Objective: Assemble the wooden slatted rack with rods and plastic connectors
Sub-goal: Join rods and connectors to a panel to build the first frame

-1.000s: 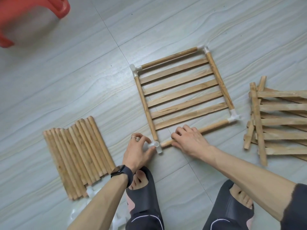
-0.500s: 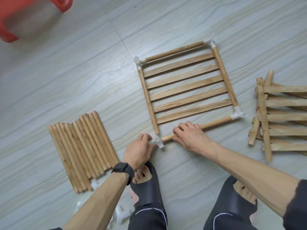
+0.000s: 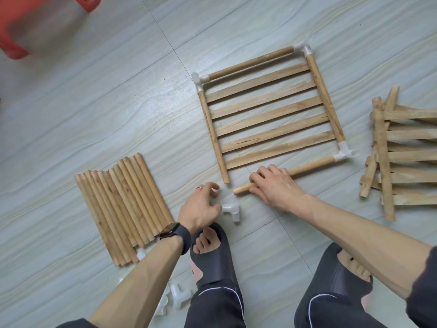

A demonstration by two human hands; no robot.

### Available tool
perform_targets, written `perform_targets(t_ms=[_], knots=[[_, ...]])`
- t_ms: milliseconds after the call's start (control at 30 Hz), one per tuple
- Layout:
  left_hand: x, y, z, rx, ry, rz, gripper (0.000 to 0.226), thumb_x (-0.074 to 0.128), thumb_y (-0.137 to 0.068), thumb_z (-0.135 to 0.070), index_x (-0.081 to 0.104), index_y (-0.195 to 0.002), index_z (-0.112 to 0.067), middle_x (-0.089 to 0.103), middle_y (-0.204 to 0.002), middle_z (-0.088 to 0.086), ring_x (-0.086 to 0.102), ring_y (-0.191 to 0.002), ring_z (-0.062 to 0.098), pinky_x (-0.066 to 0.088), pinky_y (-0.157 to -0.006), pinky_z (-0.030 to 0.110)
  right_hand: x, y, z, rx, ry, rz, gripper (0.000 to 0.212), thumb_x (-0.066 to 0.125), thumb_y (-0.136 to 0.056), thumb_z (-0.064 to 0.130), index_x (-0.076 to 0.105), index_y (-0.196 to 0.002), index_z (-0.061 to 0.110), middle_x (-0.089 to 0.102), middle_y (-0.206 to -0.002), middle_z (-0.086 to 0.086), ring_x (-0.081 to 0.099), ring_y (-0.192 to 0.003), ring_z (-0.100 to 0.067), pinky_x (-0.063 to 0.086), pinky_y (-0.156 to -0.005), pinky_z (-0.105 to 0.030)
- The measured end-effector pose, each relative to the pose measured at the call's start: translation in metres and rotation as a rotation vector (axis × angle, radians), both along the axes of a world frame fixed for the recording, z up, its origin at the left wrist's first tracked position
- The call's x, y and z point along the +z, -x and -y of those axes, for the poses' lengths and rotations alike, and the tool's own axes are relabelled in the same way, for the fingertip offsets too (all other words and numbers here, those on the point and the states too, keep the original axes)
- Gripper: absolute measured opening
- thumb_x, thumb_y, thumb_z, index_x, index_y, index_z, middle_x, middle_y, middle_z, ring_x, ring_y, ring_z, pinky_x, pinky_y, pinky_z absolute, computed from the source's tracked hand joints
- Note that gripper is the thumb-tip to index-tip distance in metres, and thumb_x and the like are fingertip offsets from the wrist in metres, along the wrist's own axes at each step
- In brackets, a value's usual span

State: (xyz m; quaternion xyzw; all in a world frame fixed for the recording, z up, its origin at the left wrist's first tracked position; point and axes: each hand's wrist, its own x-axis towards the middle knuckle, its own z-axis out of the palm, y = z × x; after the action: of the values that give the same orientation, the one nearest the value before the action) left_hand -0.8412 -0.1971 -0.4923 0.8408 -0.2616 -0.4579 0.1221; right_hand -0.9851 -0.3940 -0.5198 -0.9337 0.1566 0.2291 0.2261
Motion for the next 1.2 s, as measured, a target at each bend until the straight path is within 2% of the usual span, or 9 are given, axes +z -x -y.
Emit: perform_targets(t_ms=[167,267,433,533,633,733,833,1000,1200], knots=[[0.001,0.016,0.002,-0.379,-0.006,0.131,0.067,0.060,-0.075,-0.048,0.042,-0.137,-0.033,0.044,-0.135,-0.006,0.053,-0.116,0.020,0.045,-0.081,0.033,-0.001,0.001,0.000,-0.004,-0.004,0.007,0.032,0.042,-0.104,0.049,0.052,-0.122,0.023,0.051,-0.124,0.001,0.045,-0.115,-0.025,0.034,-0.094,-0.041],[-0.009,0.023,0.003,-0.470,-0.017,0.177,0.064,0.066,-0.080,-0.067,0.049,-0.133,-0.035,0.045,-0.131,-0.006,0.050,-0.115,0.018,0.042,-0.081,0.031,-0.001,0.001,0.000,-0.009,-0.010,0.008,0.032,0.043,-0.104,0.048,0.052,-0.122,0.023,0.051,-0.123,0.001,0.045,-0.115,-0.025,0.033,-0.095,-0.041],[-0.017,0.036,0.005,-0.360,0.018,0.162,0.041,0.060,-0.090,-0.063,0.061,-0.123,-0.040,0.050,-0.124,-0.010,0.052,-0.113,0.013,0.044,-0.081,0.029,-0.002,0.001,0.000,-0.021,-0.019,0.019,0.031,0.046,-0.103,0.047,0.053,-0.121,0.022,0.052,-0.123,0.000,0.046,-0.115,-0.027,0.034,-0.095,-0.042],[-0.021,0.035,0.004,-0.146,0.021,0.015,0.032,0.064,-0.090,-0.057,0.065,-0.109,-0.032,0.055,-0.108,-0.011,0.057,-0.100,0.011,0.042,-0.078,0.028,-0.002,0.001,0.000,-0.020,-0.016,0.017,0.031,0.045,-0.103,0.047,0.053,-0.121,0.023,0.051,-0.123,0.000,0.046,-0.115,-0.026,0.034,-0.096,-0.042],[-0.019,0.024,0.004,0.152,0.011,-0.146,0.032,0.065,-0.089,-0.054,0.063,-0.096,-0.023,0.069,-0.093,-0.004,0.066,-0.090,0.020,0.052,-0.083,0.036,-0.003,0.002,0.000,-0.023,-0.016,0.026,0.032,0.046,-0.103,0.047,0.054,-0.121,0.023,0.052,-0.122,0.000,0.046,-0.115,-0.027,0.034,-0.096,-0.042],[-0.016,0.004,0.003,0.277,-0.042,-0.228,0.033,0.061,-0.092,-0.049,0.056,-0.102,-0.019,0.072,-0.089,0.000,0.068,-0.081,0.021,0.056,-0.085,0.043,-0.003,0.003,0.000,-0.024,-0.014,0.041,0.031,0.046,-0.103,0.048,0.054,-0.120,0.023,0.053,-0.122,0.000,0.047,-0.114,-0.027,0.035,-0.096,-0.042],[-0.014,-0.013,0.004,0.117,-0.179,-0.182,0.044,0.060,-0.093,-0.054,0.055,-0.114,-0.015,0.068,-0.109,0.003,0.063,-0.096,0.026,0.050,-0.080,0.037,-0.004,0.004,0.000,-0.015,-0.008,0.046,0.031,0.045,-0.103,0.048,0.054,-0.119,0.024,0.053,-0.121,0.001,0.048,-0.112,-0.026,0.036,-0.095,-0.042],[-0.011,-0.019,0.024,-0.055,-0.282,-0.018,0.052,0.060,-0.094,-0.055,0.071,-0.103,-0.005,0.072,-0.097,0.008,0.066,-0.093,0.027,0.044,-0.067,0.031,-0.002,0.005,0.000,0.001,-0.007,0.057,0.031,0.044,-0.103,0.049,0.054,-0.119,0.024,0.054,-0.119,0.001,0.049,-0.110,-0.025,0.036,-0.093,-0.041],[-0.016,-0.009,0.041,-0.231,-0.238,-0.034,0.046,0.054,-0.099,-0.049,0.059,-0.121,-0.009,0.063,-0.098,0.004,0.060,-0.094,0.026,0.043,-0.073,0.032,-0.002,0.008,0.003,0.008,-0.026,0.047,0.030,0.043,-0.103,0.048,0.054,-0.120,0.025,0.053,-0.119,0.002,0.048,-0.111,-0.025,0.034,-0.092,-0.040]])
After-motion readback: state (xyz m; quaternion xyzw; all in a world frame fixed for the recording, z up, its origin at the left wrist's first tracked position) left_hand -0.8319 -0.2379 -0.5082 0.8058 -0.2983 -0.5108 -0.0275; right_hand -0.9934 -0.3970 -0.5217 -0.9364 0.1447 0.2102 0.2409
